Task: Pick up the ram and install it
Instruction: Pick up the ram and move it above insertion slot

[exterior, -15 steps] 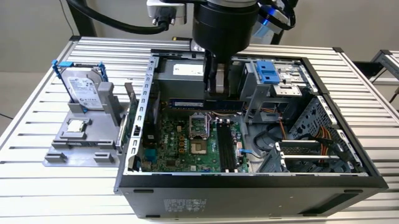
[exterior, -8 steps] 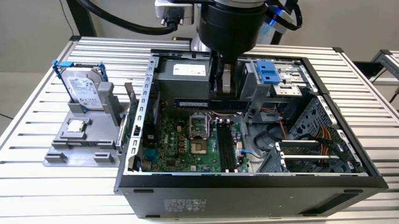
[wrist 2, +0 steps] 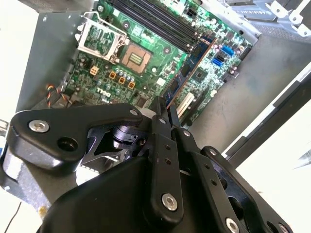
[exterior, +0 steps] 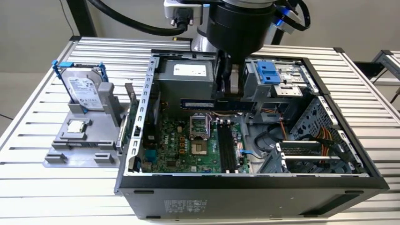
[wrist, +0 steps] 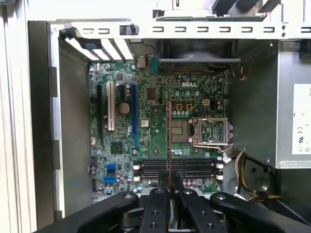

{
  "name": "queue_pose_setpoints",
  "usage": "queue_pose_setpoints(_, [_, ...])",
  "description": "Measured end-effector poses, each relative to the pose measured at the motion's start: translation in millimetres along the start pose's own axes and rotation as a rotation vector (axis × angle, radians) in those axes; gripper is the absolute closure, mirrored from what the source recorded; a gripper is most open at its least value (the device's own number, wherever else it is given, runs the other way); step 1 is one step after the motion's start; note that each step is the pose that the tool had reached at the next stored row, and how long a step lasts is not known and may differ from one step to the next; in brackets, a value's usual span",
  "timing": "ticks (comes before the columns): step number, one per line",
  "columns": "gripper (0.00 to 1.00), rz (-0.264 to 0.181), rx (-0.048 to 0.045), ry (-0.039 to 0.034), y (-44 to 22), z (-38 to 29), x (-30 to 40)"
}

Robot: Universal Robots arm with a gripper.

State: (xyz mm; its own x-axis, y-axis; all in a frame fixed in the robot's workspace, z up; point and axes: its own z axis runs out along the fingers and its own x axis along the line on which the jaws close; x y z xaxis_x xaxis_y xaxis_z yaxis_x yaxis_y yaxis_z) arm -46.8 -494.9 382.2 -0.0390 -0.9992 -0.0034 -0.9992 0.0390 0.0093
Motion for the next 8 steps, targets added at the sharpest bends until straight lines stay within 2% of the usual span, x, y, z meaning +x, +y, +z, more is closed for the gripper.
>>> queue_pose_setpoints(8, [1.00,0.000,0.0000,0.0000,-8.9,-0.1,-0.3])
